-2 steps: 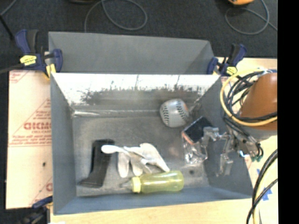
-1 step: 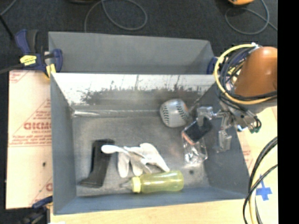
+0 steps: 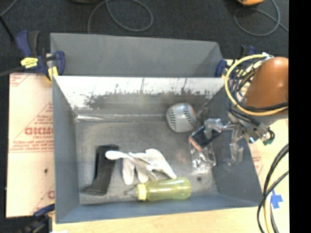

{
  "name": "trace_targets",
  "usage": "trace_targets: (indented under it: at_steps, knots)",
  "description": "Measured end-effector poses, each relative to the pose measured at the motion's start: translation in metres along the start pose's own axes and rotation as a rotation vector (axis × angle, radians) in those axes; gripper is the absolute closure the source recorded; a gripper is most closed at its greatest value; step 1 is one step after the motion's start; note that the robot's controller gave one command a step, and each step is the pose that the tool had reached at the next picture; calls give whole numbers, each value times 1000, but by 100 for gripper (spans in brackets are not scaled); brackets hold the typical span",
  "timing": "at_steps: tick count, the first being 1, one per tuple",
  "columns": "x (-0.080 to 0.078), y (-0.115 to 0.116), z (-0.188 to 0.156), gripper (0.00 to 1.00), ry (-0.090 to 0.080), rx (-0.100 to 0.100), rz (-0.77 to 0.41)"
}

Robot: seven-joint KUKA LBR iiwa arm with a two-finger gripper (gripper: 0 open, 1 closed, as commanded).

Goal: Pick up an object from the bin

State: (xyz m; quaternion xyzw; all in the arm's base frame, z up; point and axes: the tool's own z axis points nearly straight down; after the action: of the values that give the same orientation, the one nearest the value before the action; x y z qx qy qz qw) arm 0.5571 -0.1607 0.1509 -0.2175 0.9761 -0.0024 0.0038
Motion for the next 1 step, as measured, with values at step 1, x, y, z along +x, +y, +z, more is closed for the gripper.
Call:
trace_targets:
  at_steps: [1]
  knots:
    - [-47, -25, 55, 0, -7, 1, -90]
